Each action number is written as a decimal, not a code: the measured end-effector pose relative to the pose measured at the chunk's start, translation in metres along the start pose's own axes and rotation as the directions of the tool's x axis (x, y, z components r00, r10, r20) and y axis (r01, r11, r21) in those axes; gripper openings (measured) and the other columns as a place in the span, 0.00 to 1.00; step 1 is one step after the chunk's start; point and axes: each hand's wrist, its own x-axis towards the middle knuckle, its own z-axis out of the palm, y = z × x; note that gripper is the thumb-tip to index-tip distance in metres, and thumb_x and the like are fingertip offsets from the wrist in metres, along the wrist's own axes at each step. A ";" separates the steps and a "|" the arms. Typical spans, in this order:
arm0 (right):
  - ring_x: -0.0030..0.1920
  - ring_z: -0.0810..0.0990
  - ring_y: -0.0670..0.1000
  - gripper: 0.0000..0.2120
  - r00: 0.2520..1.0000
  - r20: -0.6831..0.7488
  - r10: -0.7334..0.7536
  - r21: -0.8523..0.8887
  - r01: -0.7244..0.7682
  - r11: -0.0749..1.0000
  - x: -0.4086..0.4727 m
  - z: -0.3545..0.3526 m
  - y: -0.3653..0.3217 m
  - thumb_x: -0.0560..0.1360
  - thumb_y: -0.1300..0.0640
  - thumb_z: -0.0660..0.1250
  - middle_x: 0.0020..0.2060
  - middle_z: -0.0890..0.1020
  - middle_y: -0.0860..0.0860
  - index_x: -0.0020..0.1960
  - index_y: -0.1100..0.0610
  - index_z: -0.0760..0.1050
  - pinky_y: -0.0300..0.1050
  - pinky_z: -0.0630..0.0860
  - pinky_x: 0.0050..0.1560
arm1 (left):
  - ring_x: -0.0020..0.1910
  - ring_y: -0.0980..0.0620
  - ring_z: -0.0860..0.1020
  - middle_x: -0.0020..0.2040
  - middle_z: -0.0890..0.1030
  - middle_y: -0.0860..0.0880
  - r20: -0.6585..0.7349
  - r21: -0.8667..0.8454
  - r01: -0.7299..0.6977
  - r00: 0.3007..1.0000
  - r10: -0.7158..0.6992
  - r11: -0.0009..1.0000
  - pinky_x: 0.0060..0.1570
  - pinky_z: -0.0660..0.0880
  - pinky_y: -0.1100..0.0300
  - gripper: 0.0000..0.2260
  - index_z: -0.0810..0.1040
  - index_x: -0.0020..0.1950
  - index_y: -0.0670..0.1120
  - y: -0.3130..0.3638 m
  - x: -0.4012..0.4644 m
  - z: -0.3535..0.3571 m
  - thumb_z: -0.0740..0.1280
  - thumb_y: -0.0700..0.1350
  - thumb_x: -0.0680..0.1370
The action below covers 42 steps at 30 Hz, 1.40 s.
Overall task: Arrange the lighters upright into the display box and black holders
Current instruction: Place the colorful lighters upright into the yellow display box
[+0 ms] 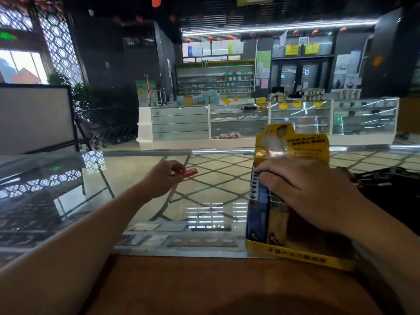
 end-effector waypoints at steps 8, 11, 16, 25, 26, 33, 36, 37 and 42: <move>0.60 0.75 0.46 0.24 0.992 -0.129 -0.011 0.180 0.034 0.983 0.005 0.000 0.002 0.77 0.39 0.64 0.60 0.77 0.43 0.71 0.43 0.67 0.51 0.75 0.57 | 0.41 0.63 0.80 0.49 0.82 0.53 -0.200 -0.527 -0.054 0.978 -0.062 0.848 0.39 0.74 0.69 0.10 0.79 0.58 0.47 0.107 -0.032 -0.023 0.70 0.39 0.78; 0.53 0.78 0.42 0.24 0.973 -0.226 0.040 0.413 0.059 0.909 0.006 -0.007 -0.002 0.75 0.42 0.69 0.53 0.79 0.41 0.69 0.42 0.68 0.42 0.75 0.52 | 0.45 0.63 0.80 0.48 0.83 0.57 -0.296 -0.570 -0.155 0.955 -0.026 0.807 0.43 0.78 0.66 0.12 0.79 0.54 0.53 0.157 -0.058 -0.029 0.73 0.40 0.75; 0.52 0.83 0.43 0.20 0.947 -0.303 0.104 0.640 0.122 0.758 -0.011 -0.018 -0.012 0.72 0.44 0.71 0.50 0.83 0.44 0.62 0.41 0.72 0.53 0.80 0.56 | 0.45 0.54 0.81 0.49 0.83 0.58 -0.311 -0.512 -0.349 0.927 0.209 0.785 0.45 0.80 0.60 0.14 0.79 0.52 0.54 0.216 -0.106 -0.025 0.76 0.39 0.72; 0.50 0.84 0.44 0.20 0.942 -0.288 0.171 0.727 0.099 0.679 -0.049 -0.031 0.010 0.77 0.61 0.69 0.48 0.85 0.48 0.62 0.44 0.66 0.42 0.78 0.51 | 0.54 0.53 0.79 0.55 0.81 0.55 -0.207 -0.557 -0.326 0.945 0.252 0.764 0.52 0.76 0.57 0.32 0.65 0.62 0.58 0.203 -0.117 -0.007 0.81 0.47 0.67; 0.49 0.84 0.45 0.19 0.942 -0.287 0.176 0.710 0.086 0.699 -0.053 -0.034 0.018 0.77 0.61 0.69 0.47 0.86 0.48 0.60 0.44 0.65 0.41 0.79 0.50 | 0.56 0.54 0.79 0.56 0.81 0.54 -0.184 -0.568 -0.290 0.957 0.224 0.770 0.55 0.76 0.57 0.34 0.63 0.61 0.60 0.194 -0.116 -0.007 0.81 0.50 0.65; 0.54 0.82 0.41 0.18 0.928 -0.326 0.179 0.505 0.011 0.863 -0.081 -0.024 0.058 0.75 0.58 0.72 0.47 0.84 0.42 0.59 0.40 0.71 0.46 0.77 0.56 | 0.66 0.56 0.72 0.67 0.74 0.55 0.320 -0.439 0.037 0.940 0.117 0.897 0.59 0.71 0.64 0.56 0.54 0.70 0.60 0.159 -0.106 0.011 0.80 0.66 0.48; 0.55 0.79 0.40 0.15 0.912 -0.379 0.155 0.414 0.018 0.910 -0.085 -0.016 0.062 0.75 0.54 0.72 0.48 0.81 0.38 0.57 0.40 0.74 0.39 0.75 0.57 | 0.69 0.59 0.67 0.70 0.68 0.59 0.441 -0.265 0.003 0.890 0.118 0.964 0.67 0.67 0.60 0.56 0.48 0.72 0.65 0.159 -0.106 0.018 0.78 0.68 0.53; 0.55 0.79 0.41 0.14 0.908 -0.395 0.139 0.388 0.028 0.921 -0.085 -0.015 0.062 0.75 0.53 0.71 0.48 0.80 0.38 0.58 0.41 0.74 0.37 0.75 0.57 | 0.68 0.60 0.66 0.70 0.67 0.60 0.419 -0.228 -0.023 0.900 0.119 0.973 0.66 0.66 0.60 0.54 0.48 0.73 0.64 0.160 -0.107 0.020 0.78 0.65 0.56; 0.57 0.74 0.40 0.16 0.895 -0.439 0.084 0.267 0.041 0.963 -0.087 -0.011 0.060 0.73 0.46 0.69 0.52 0.73 0.32 0.59 0.37 0.72 0.48 0.73 0.61 | 0.68 0.60 0.67 0.72 0.68 0.59 0.344 -0.174 -0.087 0.928 0.143 0.981 0.66 0.68 0.57 0.48 0.53 0.75 0.62 0.156 -0.112 0.024 0.78 0.61 0.63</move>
